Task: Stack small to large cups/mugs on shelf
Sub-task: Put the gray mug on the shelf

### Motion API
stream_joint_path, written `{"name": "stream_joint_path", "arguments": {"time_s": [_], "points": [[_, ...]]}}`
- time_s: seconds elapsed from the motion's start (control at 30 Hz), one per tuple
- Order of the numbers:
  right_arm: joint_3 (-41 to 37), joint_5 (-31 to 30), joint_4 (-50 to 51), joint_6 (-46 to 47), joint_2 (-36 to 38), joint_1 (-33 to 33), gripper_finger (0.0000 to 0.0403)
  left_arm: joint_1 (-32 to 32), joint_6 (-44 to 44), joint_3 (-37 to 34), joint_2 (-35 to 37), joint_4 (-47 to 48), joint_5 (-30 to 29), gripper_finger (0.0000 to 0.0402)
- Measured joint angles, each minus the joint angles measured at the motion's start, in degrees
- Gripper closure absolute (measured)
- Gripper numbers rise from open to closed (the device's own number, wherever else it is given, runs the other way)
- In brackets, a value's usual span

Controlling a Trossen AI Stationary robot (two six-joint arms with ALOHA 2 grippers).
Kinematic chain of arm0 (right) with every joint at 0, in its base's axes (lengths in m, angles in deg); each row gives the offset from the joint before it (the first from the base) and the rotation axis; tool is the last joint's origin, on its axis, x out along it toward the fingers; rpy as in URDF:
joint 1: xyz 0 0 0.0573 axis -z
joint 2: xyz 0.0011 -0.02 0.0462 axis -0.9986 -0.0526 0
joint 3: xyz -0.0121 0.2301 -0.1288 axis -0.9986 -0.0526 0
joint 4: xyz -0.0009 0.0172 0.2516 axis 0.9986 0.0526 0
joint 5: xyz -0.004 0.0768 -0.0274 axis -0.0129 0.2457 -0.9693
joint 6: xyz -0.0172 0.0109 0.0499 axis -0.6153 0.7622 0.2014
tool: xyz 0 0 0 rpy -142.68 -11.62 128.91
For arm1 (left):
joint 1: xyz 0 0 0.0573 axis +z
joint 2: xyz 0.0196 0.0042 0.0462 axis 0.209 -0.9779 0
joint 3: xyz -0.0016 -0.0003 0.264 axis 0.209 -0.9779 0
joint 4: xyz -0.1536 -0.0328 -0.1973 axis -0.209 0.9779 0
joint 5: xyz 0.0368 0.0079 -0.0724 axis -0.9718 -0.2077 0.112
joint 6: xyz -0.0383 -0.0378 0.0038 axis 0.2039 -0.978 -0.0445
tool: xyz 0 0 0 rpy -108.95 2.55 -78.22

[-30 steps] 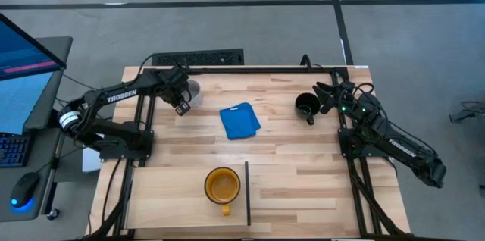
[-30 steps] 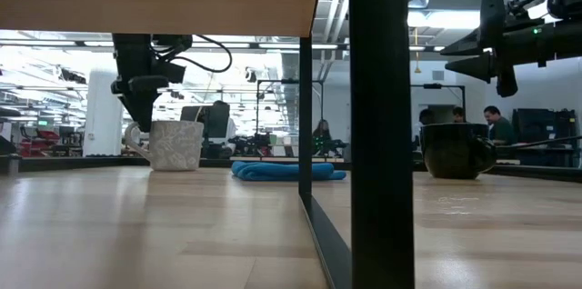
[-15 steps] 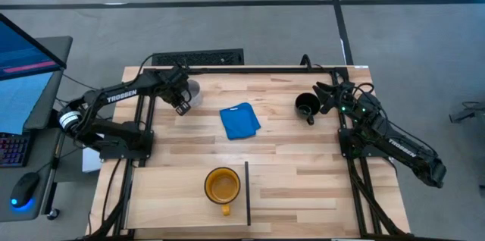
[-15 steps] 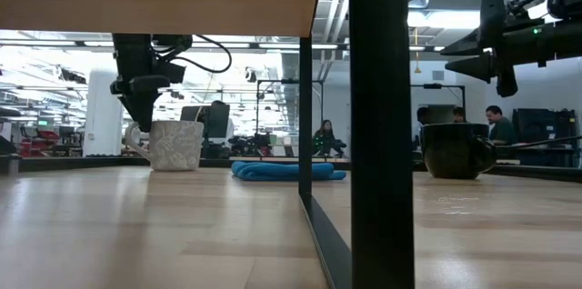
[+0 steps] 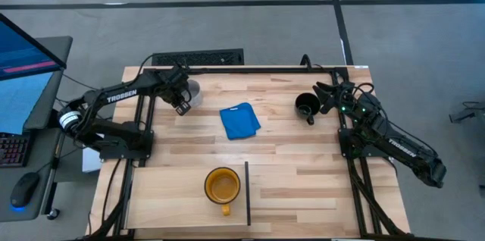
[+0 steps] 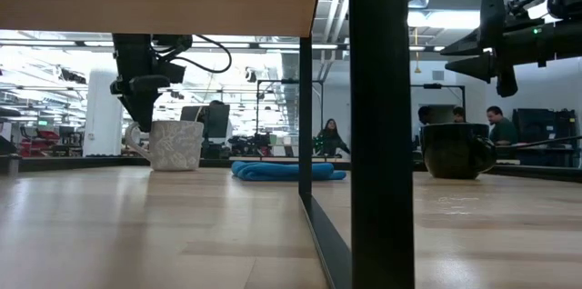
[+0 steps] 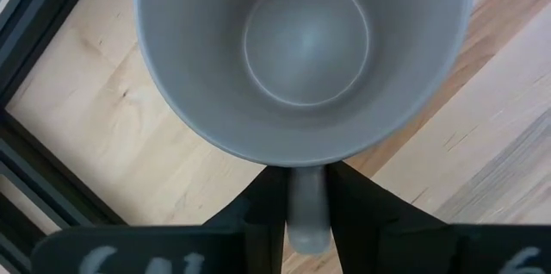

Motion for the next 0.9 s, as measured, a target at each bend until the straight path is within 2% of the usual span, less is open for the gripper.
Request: {"name": "stream_joint_path", "arguments": {"time_s": [0.9], "points": [[0.00, 0.00, 0.01, -0.02, 0.00, 0.00, 0.0200, 0.00, -1.27, -0.04, -0.02, -0.02, 0.07, 0.0332]]}}
